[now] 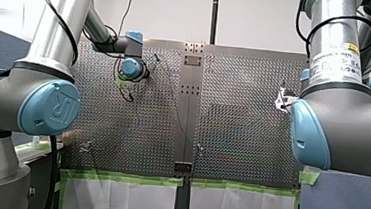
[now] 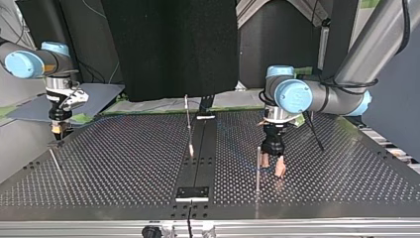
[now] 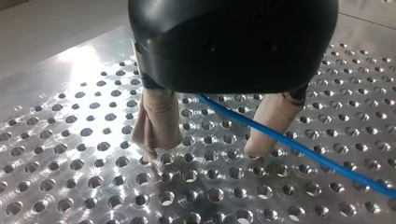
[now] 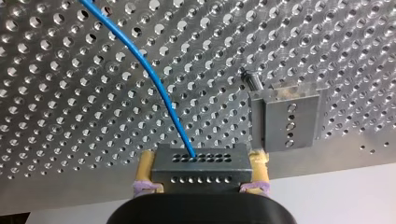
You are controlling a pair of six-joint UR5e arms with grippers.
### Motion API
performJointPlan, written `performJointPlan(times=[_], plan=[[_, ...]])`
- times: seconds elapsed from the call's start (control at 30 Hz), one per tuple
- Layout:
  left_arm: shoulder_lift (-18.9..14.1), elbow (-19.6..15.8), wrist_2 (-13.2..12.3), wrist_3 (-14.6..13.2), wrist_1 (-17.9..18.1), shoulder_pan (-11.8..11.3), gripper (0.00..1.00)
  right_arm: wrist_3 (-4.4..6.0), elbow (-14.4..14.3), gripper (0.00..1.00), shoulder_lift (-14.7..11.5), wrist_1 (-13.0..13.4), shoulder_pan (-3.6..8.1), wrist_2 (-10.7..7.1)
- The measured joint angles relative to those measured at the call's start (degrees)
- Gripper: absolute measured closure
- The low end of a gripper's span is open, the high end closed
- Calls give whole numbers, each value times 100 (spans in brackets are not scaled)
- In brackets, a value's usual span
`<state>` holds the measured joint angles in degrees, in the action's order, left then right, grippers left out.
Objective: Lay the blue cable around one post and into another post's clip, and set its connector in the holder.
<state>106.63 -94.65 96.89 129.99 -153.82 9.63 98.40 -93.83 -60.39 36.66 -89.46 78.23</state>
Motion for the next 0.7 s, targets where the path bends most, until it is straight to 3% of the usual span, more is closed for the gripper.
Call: performJointPlan(times=[0.4,0.5,0.7], plan=[[0,2,9,-7,-7,-18,0,-69,87,100,-126,-244,36,-27],[1,1,10,-12,-18,-24,0,-86,87,100,-255,-283,49,-95],[1,1,16,-18,-51,-30,0,-103,93,100,-516,-393,85,-394]])
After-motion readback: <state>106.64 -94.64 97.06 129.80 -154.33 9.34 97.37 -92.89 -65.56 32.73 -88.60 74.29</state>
